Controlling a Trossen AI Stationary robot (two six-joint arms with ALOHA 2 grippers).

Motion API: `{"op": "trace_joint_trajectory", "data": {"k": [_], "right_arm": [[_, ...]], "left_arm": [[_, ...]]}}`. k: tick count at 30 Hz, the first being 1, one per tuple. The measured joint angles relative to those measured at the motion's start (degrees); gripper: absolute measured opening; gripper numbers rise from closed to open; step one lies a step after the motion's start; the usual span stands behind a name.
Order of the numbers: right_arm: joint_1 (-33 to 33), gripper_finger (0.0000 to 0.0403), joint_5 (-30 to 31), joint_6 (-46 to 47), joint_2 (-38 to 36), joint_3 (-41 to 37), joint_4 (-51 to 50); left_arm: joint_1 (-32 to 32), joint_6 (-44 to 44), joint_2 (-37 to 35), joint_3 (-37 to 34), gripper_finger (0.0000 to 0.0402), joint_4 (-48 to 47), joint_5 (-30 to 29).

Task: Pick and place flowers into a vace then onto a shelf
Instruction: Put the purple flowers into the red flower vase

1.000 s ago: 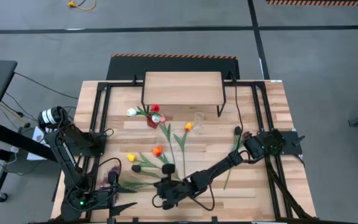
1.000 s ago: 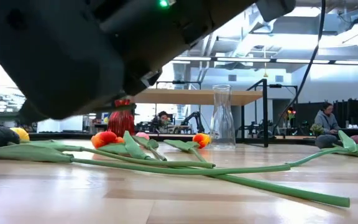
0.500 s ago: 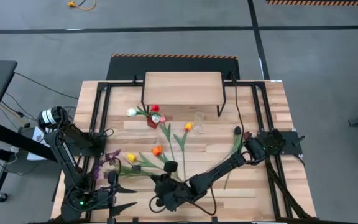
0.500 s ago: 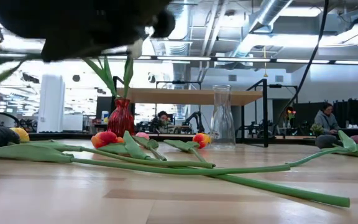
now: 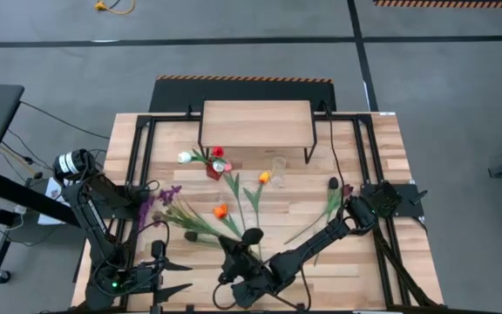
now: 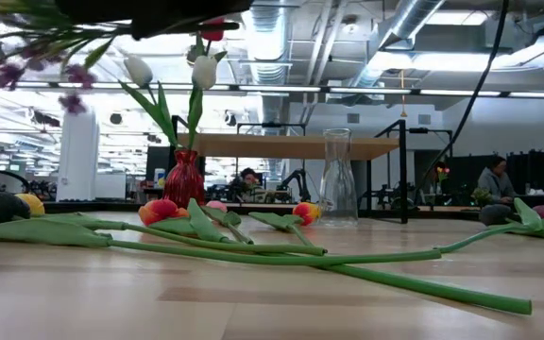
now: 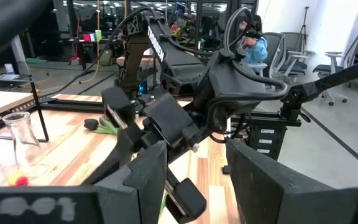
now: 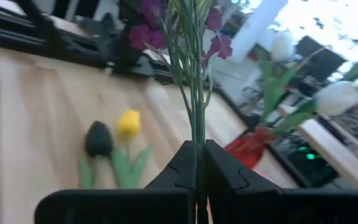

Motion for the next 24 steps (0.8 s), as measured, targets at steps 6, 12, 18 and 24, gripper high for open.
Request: {"op": "trace_joint_trajectory", "data": {"k": [6, 12, 18, 24], "right_arm": [[1.06, 0.0005, 8.12, -0.01, -0.02, 0.02, 0.00], [2.54, 0.0007, 18.41, -1.89, -0.04, 0.02, 0.22], [3.26, 0.0006, 19.44, -3.22, -0.82, 0.05, 0.17], [2.69, 0.0006, 19.44, -6.62, -3.58, 0.09, 1.47]], "left_arm": [[0.00, -0.18, 0.00, 0.00, 0.0158, 0.02, 0.04], [0.00, -0.44, 0.00, 0.00, 0.0158, -0.17, 0.44], [1.11, -5.54, 0.00, 0.00, 0.0158, -5.16, 0.82], [4.25, -12.48, 0.00, 0.00, 0.0158, -10.00, 0.81]]}}
